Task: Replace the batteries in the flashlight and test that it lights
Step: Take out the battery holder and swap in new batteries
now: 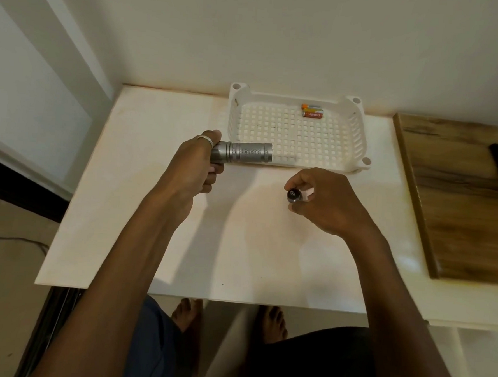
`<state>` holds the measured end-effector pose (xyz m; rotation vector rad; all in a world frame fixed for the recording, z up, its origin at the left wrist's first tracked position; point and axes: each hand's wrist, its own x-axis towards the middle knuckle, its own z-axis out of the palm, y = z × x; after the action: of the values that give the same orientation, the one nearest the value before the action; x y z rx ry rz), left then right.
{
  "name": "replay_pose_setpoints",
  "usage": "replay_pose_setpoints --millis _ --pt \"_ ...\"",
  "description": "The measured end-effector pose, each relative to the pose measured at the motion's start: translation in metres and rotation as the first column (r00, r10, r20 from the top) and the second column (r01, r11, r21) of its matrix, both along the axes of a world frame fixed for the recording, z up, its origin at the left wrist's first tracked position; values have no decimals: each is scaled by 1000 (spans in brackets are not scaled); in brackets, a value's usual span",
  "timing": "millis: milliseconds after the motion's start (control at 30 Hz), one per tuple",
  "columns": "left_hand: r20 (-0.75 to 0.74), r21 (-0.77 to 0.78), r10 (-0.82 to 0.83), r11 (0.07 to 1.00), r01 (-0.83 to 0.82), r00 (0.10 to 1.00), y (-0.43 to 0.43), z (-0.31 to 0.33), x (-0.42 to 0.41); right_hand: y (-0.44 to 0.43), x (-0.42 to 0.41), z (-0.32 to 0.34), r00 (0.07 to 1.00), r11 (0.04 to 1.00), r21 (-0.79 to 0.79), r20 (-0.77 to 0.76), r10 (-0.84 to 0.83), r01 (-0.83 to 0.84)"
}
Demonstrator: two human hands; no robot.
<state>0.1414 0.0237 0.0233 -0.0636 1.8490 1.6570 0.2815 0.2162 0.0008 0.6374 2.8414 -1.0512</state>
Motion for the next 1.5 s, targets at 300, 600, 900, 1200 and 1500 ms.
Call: replay_pose_setpoints --millis 300,600,900,1200,1500 --pt "-12 -37 -9 999 9 1000 1 1 -1 3 0 -4 996 999 -36 86 -24 27" --pt "-140 -33 -50 998 46 989 7 5 6 -15 -11 20 956 566 -820 -88 -280 90" --pt "-485 278 61 957 88 872 12 39 29 -17 -9 24 939 -53 -994 -72 -335 -95" --pt "-675 54 -100 982 183 731 0 26 14 -1 -4 28 910 235 -967 -180 -374 -95" --pt "-773 -625 -617 780 -13 149 -1 0 22 -11 -8 28 907 679 -731 -234 -351 74"
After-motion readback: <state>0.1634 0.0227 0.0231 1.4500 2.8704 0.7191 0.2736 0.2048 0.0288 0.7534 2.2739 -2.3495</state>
